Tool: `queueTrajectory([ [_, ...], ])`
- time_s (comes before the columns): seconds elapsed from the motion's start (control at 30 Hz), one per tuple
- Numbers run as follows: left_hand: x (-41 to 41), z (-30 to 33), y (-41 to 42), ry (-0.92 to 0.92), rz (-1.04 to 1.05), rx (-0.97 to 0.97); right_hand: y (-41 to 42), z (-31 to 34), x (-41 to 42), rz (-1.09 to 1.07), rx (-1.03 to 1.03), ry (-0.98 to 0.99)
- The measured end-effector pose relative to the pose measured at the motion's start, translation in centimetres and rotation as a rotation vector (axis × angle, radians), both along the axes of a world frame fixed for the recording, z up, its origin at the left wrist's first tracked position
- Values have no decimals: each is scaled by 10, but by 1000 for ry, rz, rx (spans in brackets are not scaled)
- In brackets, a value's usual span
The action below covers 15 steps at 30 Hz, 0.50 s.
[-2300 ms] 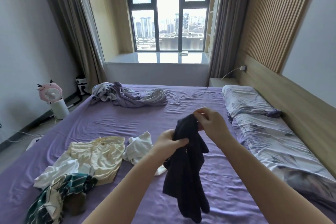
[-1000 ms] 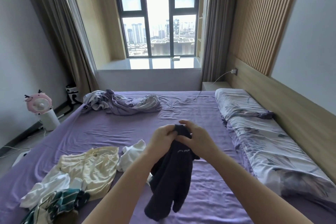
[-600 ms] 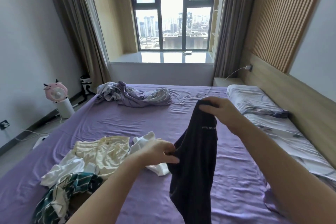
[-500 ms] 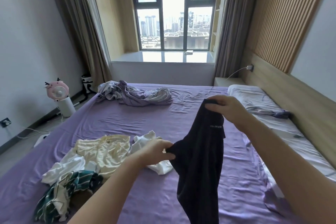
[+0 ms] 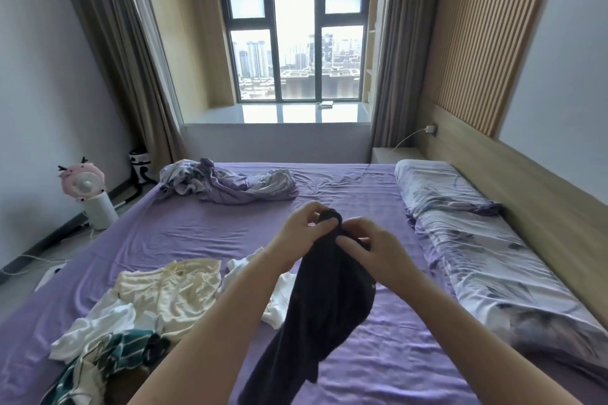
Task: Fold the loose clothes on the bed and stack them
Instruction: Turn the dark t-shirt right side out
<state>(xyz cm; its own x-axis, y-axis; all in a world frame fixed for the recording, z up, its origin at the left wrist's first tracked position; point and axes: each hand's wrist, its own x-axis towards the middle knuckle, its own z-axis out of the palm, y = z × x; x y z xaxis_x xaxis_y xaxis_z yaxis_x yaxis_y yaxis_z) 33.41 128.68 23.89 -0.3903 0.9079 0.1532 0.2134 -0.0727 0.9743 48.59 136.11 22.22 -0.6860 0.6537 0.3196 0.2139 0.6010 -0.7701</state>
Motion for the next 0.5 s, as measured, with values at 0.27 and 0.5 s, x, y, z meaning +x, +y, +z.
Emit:
queueTrajectory([
  [0.27,0,1,3,-83,151,115,-33,-23,-3,-214,540,-80],
  [0.5,-15,-1,-9,-169,235,138,-37,-17,-8,-195,307,69],
])
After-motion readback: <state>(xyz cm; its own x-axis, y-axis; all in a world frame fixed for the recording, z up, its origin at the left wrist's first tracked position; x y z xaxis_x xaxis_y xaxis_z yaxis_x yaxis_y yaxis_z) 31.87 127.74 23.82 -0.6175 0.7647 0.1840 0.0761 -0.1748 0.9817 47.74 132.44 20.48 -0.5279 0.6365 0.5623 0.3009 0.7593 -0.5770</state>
